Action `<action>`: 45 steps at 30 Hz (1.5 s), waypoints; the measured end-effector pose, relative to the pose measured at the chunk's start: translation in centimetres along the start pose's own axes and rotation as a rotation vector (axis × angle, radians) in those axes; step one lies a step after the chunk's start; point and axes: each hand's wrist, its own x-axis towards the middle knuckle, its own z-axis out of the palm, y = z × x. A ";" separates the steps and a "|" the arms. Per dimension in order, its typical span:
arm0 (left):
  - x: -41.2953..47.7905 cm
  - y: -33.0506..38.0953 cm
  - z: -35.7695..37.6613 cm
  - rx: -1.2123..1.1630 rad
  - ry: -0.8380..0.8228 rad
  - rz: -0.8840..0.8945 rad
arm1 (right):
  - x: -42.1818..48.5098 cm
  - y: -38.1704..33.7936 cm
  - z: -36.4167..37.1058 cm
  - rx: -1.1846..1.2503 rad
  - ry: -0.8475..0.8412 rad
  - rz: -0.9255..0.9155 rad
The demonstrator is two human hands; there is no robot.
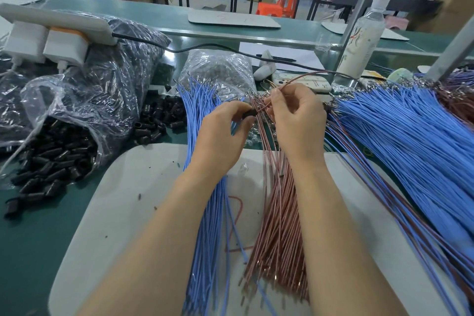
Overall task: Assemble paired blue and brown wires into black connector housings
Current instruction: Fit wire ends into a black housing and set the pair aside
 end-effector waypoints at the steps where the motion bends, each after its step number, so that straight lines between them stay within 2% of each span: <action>1: 0.0 0.0 0.0 -0.007 0.003 0.002 | 0.1 0.0 0.0 -0.019 -0.022 0.010; 6: 0.0 0.2 -0.2 -0.055 0.023 -0.013 | 0.3 0.3 0.1 0.043 -0.113 0.098; 15: -0.1 0.2 -0.2 0.015 0.043 0.011 | 0.3 1.0 0.3 0.096 -0.231 0.224; 21: 0.0 0.4 -0.1 -0.020 0.046 0.006 | 0.4 0.2 0.2 0.427 -0.123 0.331; 24: -0.1 0.7 -0.1 -0.091 0.059 0.037 | -0.2 -0.2 0.6 0.279 -0.293 0.322; 27: 0.2 0.6 -0.2 -0.299 0.077 -0.082 | -0.9 -0.8 1.2 0.282 -0.414 0.288; 31: 1.0 0.1 -1.1 -1.011 0.090 -0.495 | -1.2 -1.6 0.9 0.328 -0.513 0.120; 33: 1.1 -0.1 -1.6 -1.244 0.048 -0.605 | -1.6 -2.1 1.2 0.299 -0.557 0.068; 36: 1.2 0.0 -1.8 -1.327 -0.035 -0.629 | -2.0 -2.6 1.7 0.123 -0.401 0.019; 38: 1.2 0.1 -1.7 -1.353 -0.034 -0.673 | -1.9 -2.4 1.7 -0.030 -0.332 0.025; 41: 1.1 -0.1 -1.7 -1.284 -0.059 -0.723 | -1.6 -2.2 1.3 -0.129 -0.442 0.058; 43: 1.1 -0.2 -1.8 -1.257 -0.076 -0.737 | -1.6 -2.7 0.8 -0.081 -0.523 0.069; 45: 1.2 -0.2 -1.9 -1.305 -0.071 -0.762 | -1.7 -3.8 -0.2 -0.018 -0.673 0.038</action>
